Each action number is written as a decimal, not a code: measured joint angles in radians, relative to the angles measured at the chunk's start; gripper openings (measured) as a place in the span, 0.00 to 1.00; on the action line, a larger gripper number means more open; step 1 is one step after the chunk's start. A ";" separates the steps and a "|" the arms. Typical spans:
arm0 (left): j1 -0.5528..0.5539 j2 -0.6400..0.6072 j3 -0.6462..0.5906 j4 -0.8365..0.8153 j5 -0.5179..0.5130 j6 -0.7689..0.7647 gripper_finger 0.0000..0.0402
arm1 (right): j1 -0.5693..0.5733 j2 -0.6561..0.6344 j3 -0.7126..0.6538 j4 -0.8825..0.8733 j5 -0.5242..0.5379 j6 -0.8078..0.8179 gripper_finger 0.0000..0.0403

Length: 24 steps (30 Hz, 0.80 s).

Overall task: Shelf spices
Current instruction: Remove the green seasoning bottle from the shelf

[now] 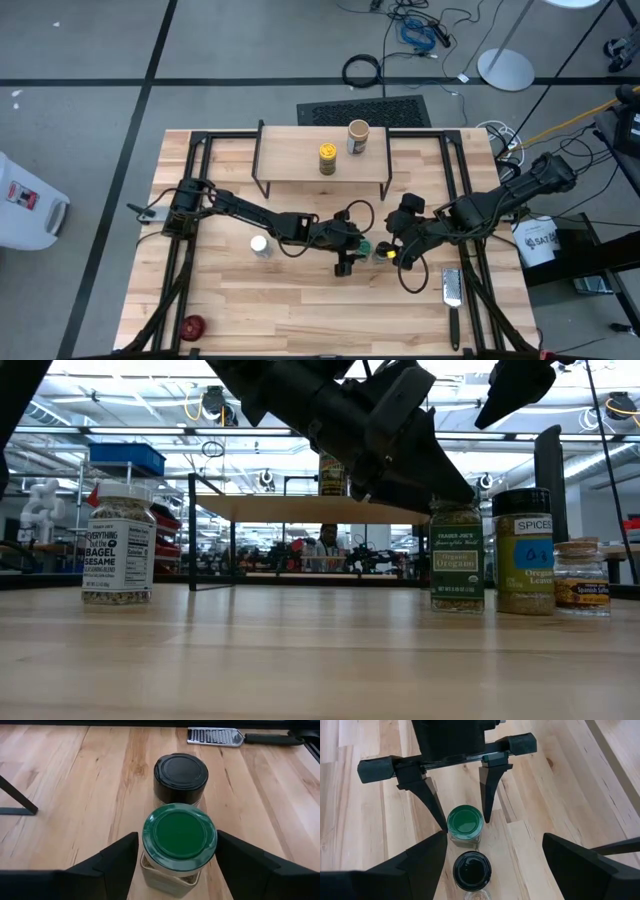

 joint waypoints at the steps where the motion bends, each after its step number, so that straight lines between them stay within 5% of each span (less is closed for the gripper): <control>1: 0.000 0.000 0.000 0.000 0.000 -0.005 0.66 | 0.000 0.000 0.000 0.000 0.000 -0.001 0.78; 24: -0.025 0.000 -0.001 0.042 -0.082 -0.109 0.52 | 0.000 0.000 0.000 0.000 0.001 -0.005 0.78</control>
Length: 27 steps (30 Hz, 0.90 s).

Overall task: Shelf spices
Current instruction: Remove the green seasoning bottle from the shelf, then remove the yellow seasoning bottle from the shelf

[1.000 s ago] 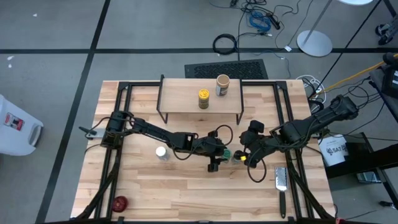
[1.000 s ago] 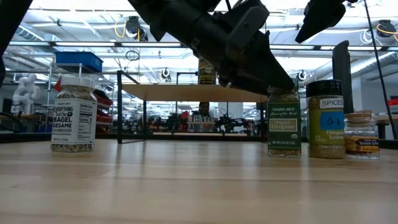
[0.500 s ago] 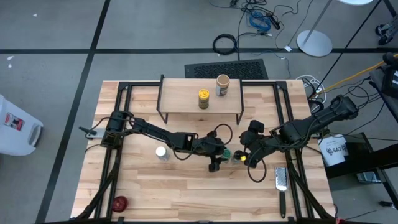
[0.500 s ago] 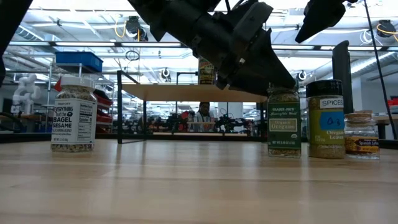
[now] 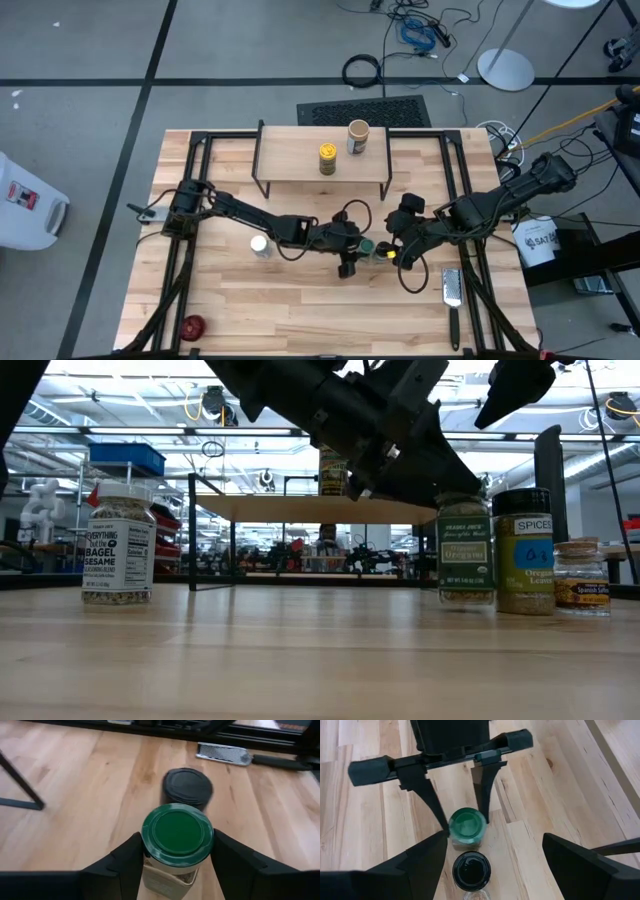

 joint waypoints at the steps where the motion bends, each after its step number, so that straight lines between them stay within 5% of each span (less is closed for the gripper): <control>1: -0.004 0.000 0.000 0.000 -0.020 0.000 0.52 | 0.000 0.000 0.000 0.000 0.000 0.000 0.78; 14: -0.020 0.000 0.000 0.003 -0.070 -0.061 0.52 | 0.000 0.000 0.000 0.000 0.000 0.001 0.78; 27: -0.020 0.000 0.001 0.010 -0.094 -0.079 0.67 | 0.000 0.000 0.000 0.000 0.000 0.001 0.78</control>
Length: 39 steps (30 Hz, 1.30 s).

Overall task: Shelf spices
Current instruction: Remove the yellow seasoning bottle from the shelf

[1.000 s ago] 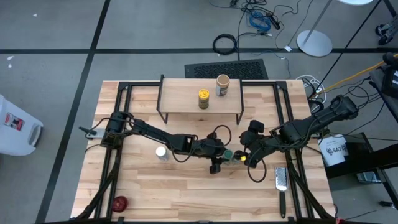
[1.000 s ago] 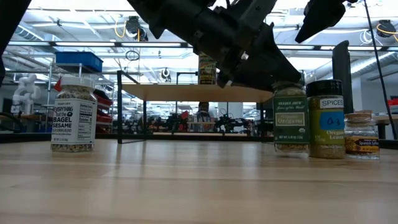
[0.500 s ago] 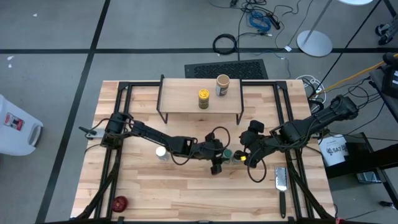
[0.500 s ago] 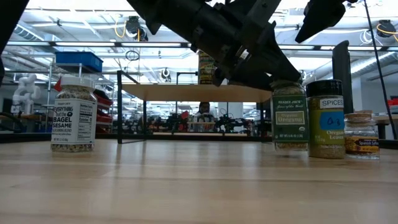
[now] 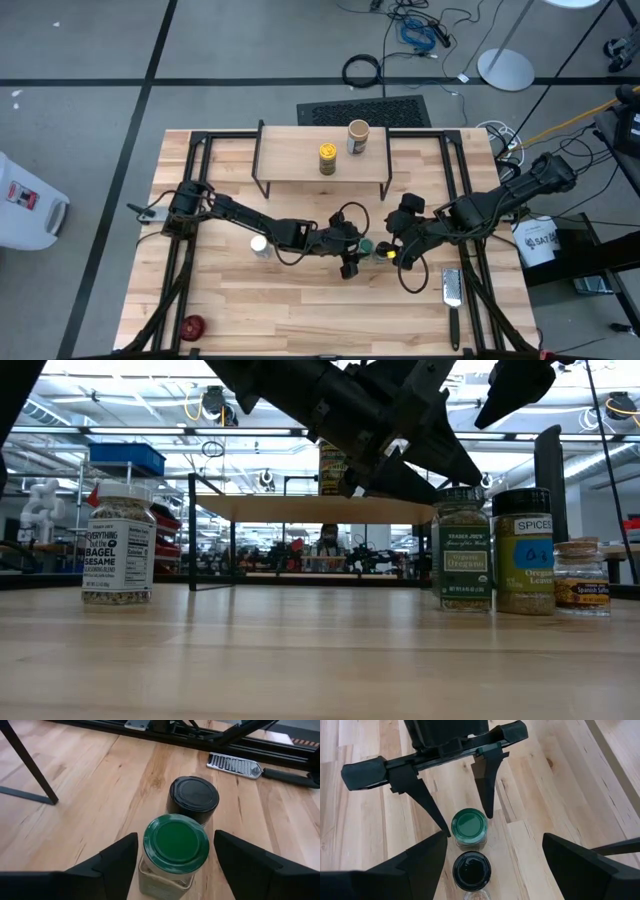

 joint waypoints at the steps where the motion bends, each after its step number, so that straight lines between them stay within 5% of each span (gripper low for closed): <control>1: 0.000 0.000 0.000 0.001 0.000 0.000 0.68 | 0.000 0.000 0.000 0.000 0.000 0.000 0.78; 13: 0.000 -0.091 0.000 -0.040 0.027 0.037 0.68 | 0.000 0.000 0.000 0.000 0.000 -0.002 0.78; 24: 0.051 -0.290 0.000 -0.323 -0.136 0.149 0.68 | 0.000 0.000 0.000 0.000 0.001 -0.003 0.78; 39: 0.222 -0.481 0.000 -0.391 -0.242 0.374 0.68 | 0.000 0.000 0.000 0.001 0.005 -0.002 0.78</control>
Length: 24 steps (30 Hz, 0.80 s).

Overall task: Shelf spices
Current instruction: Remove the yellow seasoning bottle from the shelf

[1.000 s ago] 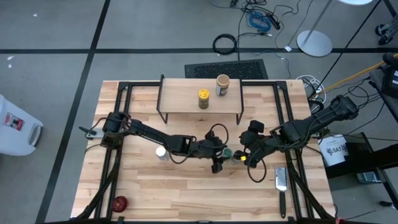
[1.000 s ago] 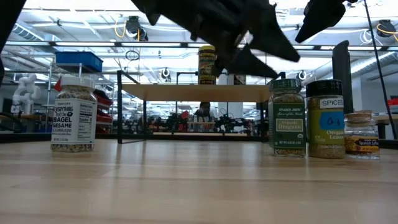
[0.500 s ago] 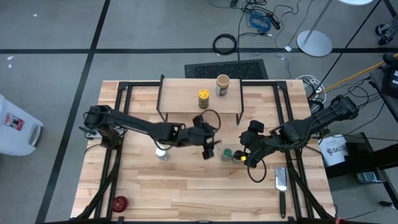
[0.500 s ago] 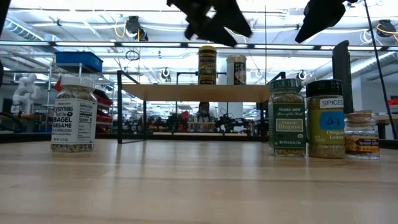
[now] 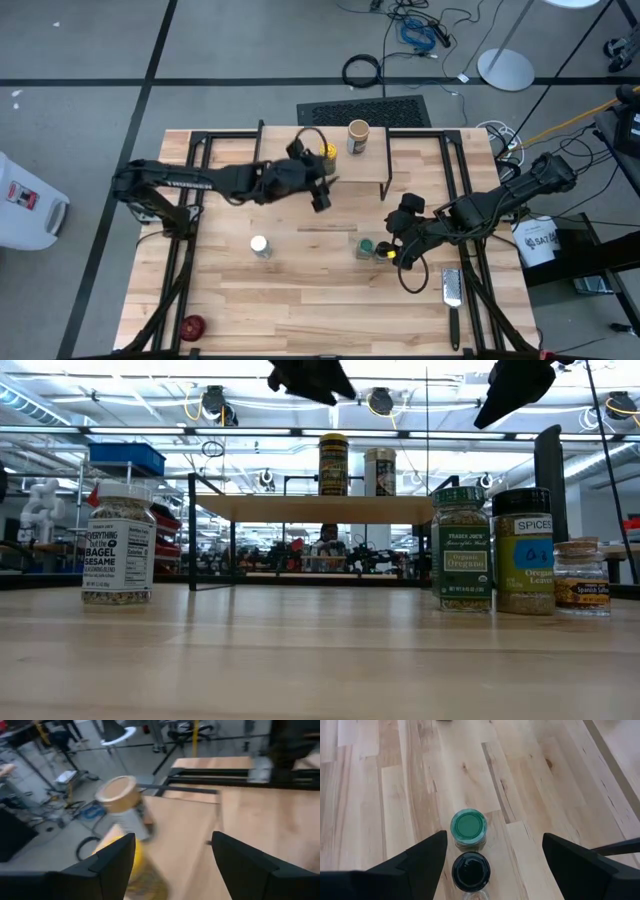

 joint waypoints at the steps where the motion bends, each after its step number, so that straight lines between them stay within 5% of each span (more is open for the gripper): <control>1: 0.017 0.000 0.000 -0.003 0.006 0.012 0.68 | 0.000 0.000 0.000 0.001 0.000 0.000 0.78; 9: 0.146 0.001 0.000 -0.022 0.290 0.097 0.76 | 0.000 0.000 0.000 0.001 0.015 -0.001 0.78; 16: 0.232 -0.002 0.000 -0.042 0.391 0.190 0.79 | 0.000 0.000 0.000 0.001 0.019 -0.002 0.78; 24: 0.332 -0.002 0.000 -0.043 0.637 0.203 0.79 | 0.000 0.000 0.000 0.000 0.019 -0.002 0.78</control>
